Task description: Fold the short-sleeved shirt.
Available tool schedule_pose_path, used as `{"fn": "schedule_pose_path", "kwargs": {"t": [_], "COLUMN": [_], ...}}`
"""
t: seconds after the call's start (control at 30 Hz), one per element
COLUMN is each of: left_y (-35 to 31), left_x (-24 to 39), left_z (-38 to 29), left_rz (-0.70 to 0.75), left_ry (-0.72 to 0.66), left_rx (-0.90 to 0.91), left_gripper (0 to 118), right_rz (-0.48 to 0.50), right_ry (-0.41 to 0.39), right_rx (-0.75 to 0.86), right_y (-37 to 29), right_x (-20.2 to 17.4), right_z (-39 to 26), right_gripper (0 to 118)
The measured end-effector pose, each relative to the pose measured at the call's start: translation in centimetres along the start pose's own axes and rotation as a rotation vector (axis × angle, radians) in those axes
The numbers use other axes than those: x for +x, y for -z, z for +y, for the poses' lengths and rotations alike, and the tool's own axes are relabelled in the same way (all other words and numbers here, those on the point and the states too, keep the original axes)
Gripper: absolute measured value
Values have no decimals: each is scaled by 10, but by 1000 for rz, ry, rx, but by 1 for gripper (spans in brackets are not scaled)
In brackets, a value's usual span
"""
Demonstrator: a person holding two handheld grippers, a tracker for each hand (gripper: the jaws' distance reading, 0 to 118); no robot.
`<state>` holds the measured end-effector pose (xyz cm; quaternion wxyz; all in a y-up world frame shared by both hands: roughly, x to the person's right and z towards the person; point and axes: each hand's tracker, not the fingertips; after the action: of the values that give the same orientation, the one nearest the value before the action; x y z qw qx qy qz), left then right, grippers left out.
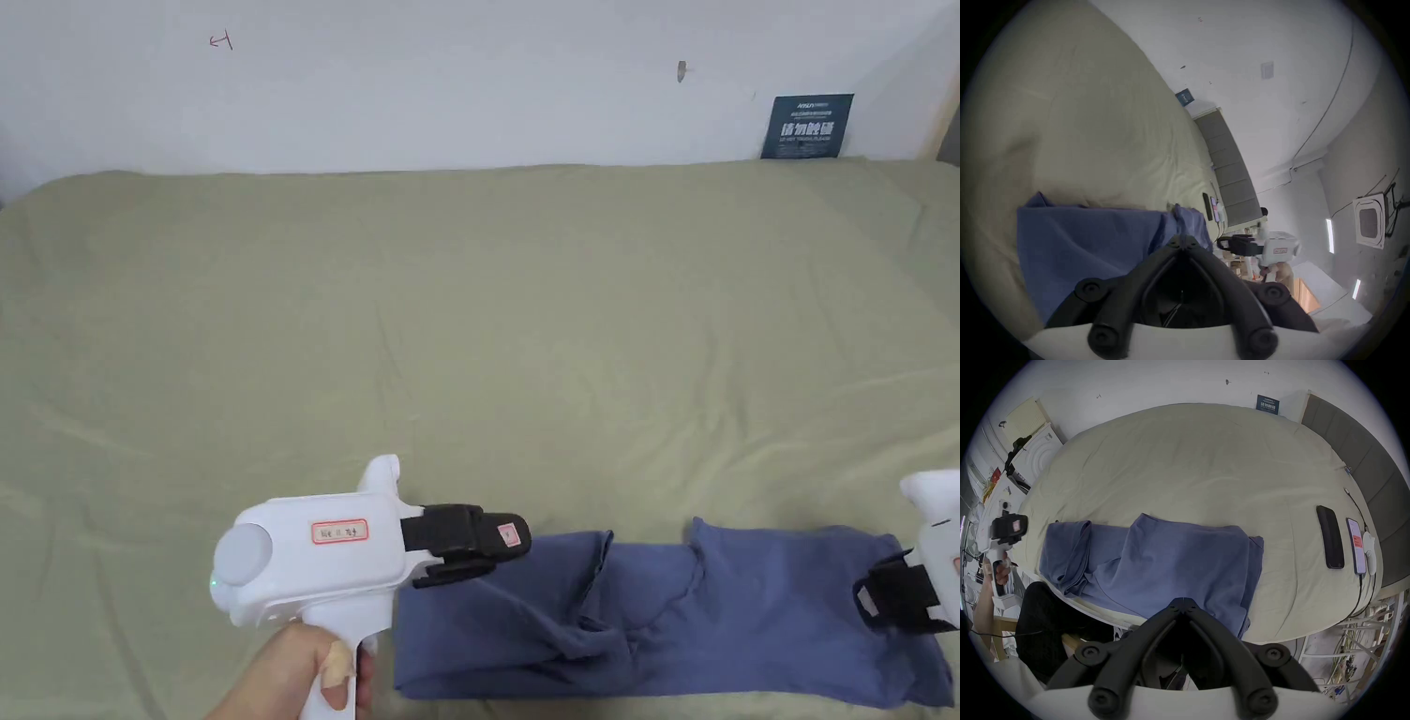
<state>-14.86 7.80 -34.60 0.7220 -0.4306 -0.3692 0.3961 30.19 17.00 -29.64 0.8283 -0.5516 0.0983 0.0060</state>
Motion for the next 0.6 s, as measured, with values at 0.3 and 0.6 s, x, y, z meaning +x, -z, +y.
{"fn": "schedule_pose_path", "kwargs": {"t": [0.3,0.6], "left_y": [94,54], "left_x": [-53,-16], "left_z": [-50,-18], "left_rz": [-44,37], "left_ry": [-109,-16], "left_rx": [-14,-115], "left_gripper": [0,0], "right_rz": [-22,-24], "right_ry": [-43,-41], "right_rx": [8,-20], "right_y": [-5,3], "right_x": [-8,-8], "right_z": [-1,0], "right_gripper": [0,0]}}
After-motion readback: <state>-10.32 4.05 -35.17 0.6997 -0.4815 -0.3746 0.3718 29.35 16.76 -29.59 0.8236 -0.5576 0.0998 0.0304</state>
